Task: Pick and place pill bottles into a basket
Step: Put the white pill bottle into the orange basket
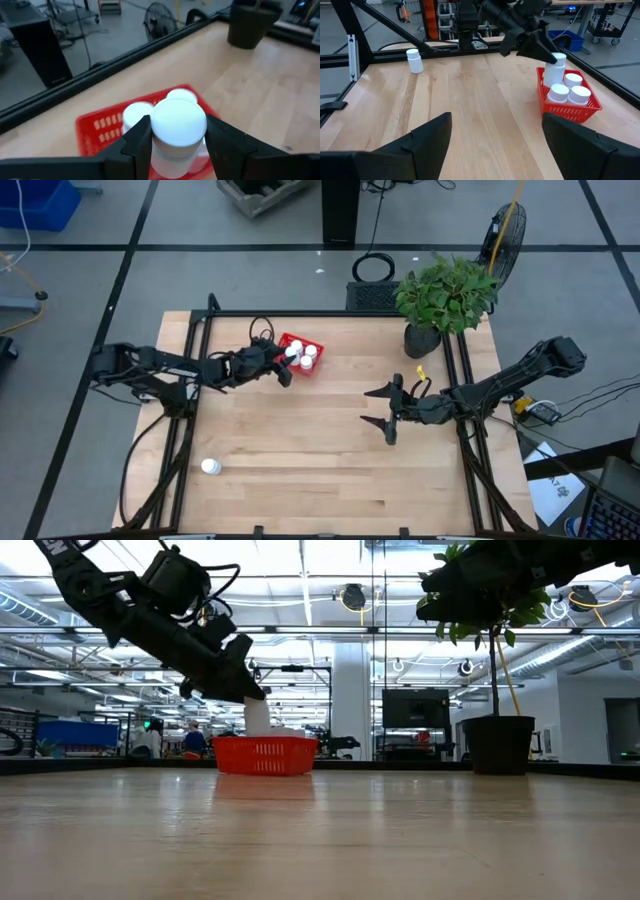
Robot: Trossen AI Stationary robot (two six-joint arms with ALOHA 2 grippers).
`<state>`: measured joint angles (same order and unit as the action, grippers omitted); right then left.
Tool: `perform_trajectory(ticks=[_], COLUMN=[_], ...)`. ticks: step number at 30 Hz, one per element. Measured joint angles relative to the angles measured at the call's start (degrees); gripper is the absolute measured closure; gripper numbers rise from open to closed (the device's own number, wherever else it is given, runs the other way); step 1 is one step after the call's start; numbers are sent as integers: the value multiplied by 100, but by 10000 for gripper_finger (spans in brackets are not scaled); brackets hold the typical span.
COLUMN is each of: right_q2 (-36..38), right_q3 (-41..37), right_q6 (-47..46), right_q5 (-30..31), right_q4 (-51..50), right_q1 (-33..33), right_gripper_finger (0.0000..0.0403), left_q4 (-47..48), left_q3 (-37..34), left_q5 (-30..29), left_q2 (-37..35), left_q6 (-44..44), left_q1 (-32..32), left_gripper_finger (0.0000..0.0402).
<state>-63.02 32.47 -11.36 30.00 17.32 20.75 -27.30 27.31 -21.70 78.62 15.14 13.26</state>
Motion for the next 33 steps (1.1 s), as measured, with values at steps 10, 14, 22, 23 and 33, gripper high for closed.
perform_trajectory(ticks=[10,14,22,23,33], right_q2=[0,0,0,0,0], right_q3=[0,0,0,0,0], right_q6=[-12,-13,-13,-13,-13], right_q5=[0,-1,-2,-2,-4], right_q4=[0,1,-2,-2,-9], right_q1=[0,0,0,0,0], right_gripper_finger=[99,99,99,99,99], left_q4=[-399,-419,-488,-577,-933], left_q3=[2,4,4,6,8], left_q5=[69,68,67,70,257], left_q2=[565,671,1114,1173,1386], left_q6=[9,-2,122,146,308], left_q1=[0,12,98,98,98], left_gripper_finger=[241,241,241,241,184])
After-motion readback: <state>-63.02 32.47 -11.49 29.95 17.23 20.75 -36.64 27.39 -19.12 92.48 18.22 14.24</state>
